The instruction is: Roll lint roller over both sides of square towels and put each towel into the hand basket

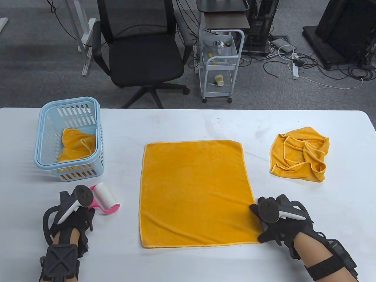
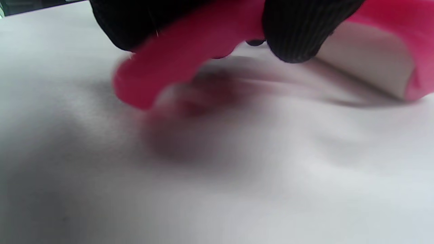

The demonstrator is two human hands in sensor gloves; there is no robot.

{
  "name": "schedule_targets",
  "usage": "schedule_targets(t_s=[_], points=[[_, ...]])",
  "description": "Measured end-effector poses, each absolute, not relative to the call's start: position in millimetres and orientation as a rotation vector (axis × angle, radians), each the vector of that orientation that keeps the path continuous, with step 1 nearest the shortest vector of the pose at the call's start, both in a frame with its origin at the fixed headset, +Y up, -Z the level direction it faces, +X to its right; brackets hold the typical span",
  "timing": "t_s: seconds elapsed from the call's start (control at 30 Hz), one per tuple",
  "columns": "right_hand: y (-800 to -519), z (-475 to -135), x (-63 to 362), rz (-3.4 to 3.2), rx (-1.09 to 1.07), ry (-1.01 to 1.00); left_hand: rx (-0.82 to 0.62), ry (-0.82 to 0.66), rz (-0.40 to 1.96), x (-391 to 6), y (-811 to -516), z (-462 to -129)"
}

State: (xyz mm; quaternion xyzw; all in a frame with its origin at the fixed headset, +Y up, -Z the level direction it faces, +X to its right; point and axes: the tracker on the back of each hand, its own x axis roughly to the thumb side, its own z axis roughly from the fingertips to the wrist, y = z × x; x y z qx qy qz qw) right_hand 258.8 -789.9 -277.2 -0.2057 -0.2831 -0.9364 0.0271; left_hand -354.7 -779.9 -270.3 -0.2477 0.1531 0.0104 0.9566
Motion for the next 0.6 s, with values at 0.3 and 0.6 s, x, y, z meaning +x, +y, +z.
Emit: schedule_targets(t_s=[0.3, 0.6], points=[[-775.4, -276.7, 261.6, -2.988, -0.698, -0.818, -0.310, 0.107, -0.087, -313.4, -725.9, -239.1], [-759.9, -267.3, 256.4, -2.935, -0.791, -0.802, -0.462, -0.364, -0.050, -215.0, -738.8, -218.4]])
